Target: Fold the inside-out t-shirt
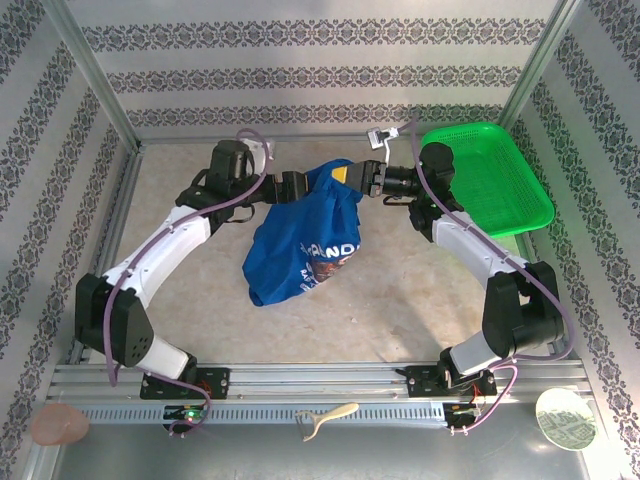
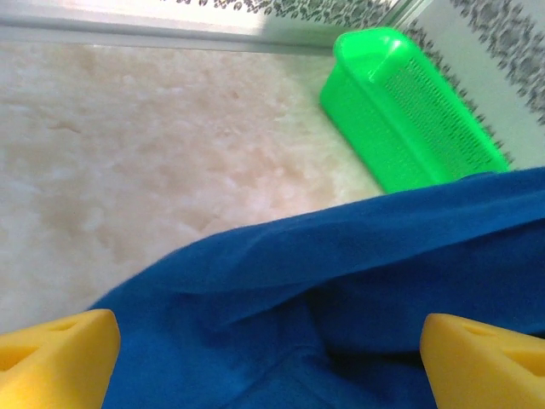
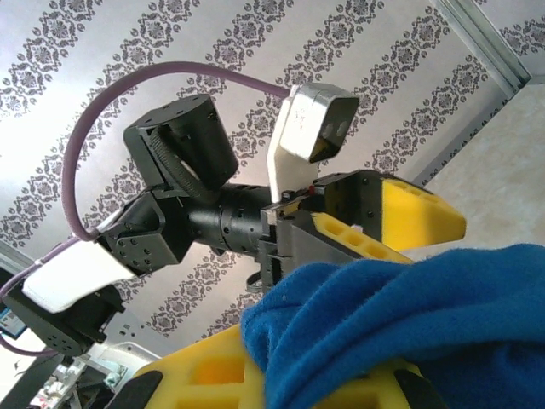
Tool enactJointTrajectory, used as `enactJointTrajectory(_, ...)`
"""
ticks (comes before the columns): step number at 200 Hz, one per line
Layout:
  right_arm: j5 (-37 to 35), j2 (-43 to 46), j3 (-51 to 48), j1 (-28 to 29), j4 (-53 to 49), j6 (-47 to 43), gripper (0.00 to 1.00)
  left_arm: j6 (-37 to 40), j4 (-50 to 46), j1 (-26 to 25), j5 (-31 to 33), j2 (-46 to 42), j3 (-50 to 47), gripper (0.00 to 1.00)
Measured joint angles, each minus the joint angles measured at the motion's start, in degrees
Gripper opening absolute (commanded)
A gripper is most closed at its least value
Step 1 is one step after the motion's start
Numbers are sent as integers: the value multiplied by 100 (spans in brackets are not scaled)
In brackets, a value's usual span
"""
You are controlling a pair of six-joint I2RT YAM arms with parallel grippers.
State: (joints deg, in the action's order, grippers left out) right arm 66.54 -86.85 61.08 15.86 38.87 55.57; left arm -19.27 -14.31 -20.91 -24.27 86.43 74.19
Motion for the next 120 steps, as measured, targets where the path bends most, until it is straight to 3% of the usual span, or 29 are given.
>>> enactJointTrajectory(55, 136, 0, 129, 0, -348, -85, 0, 1329, -186, 0, -398, 769, 754, 95)
enactJointTrajectory(99, 236, -2, 535, -2, -629, -210, 0, 1908, -553, 0, -1491, 1429, 1432, 96)
enactJointTrajectory(109, 251, -9, 619, -2, -697, -240, 0, 1934, -686, 0, -1843, 1633, 1690, 92)
enactJointTrajectory(120, 262, -37, 708, -9, -745, -289, 0, 1967, -855, -4, -2234, 1871, 1987, 75)
